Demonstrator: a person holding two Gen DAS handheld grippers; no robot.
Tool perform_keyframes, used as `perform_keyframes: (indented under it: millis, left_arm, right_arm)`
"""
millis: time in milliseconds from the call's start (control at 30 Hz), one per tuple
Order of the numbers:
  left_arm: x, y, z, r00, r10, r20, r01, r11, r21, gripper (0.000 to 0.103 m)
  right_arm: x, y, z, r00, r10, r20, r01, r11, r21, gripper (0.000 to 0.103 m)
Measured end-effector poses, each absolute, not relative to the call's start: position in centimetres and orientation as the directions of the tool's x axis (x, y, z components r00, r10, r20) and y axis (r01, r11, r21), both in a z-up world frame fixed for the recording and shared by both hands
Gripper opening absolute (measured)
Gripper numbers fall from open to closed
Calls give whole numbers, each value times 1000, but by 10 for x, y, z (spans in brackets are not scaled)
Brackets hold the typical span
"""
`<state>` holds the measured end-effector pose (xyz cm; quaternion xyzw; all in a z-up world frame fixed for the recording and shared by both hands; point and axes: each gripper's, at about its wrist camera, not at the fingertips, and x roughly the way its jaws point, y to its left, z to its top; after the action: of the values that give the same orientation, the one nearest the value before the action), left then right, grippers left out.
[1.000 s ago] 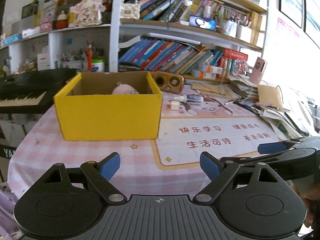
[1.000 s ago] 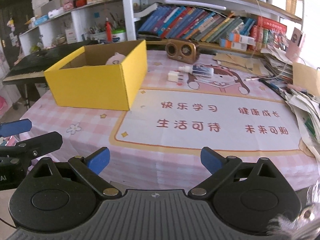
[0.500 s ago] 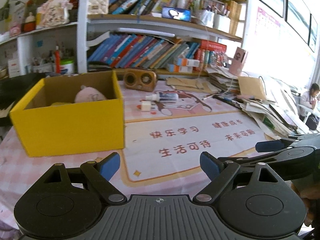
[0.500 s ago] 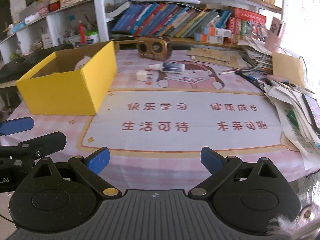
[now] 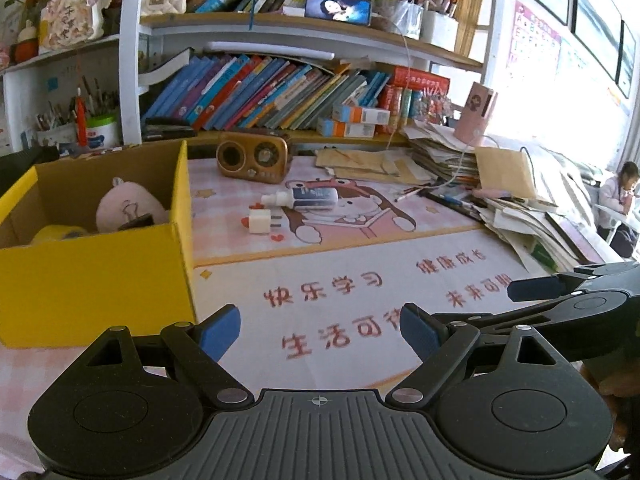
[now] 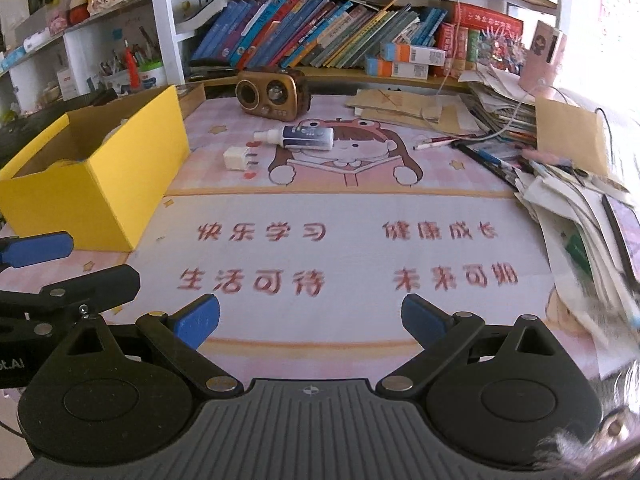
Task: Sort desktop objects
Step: 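Move both open tools back toward the white plug and spray bottle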
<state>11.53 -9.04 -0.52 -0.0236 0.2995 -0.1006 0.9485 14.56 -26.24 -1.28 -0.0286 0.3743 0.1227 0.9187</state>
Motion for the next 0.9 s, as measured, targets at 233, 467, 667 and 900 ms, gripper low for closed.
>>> perform_keyframes:
  millis: [233, 467, 667, 900]
  left_arm:
    - [150, -109, -5, 802, -164, -575, 134, 986, -94, 89]
    - [180, -123, -3, 798, -106, -593, 80, 994, -69, 89]
    - [202, -129, -2, 794, -57, -605, 29, 998, -56, 89]
    - [228, -133, -2, 793, 16, -609, -44, 999, -31, 89]
  right_arm:
    - [198, -279, -13, 669, 239, -704, -289, 956, 50, 98]
    - [243, -290, -14, 641, 291, -710, -338, 938, 79, 98]
    - [279, -295, -18, 610, 341, -715, -384, 917, 109, 98]
    - [313, -296, -22, 584, 390, -712, -431, 892, 135, 98]
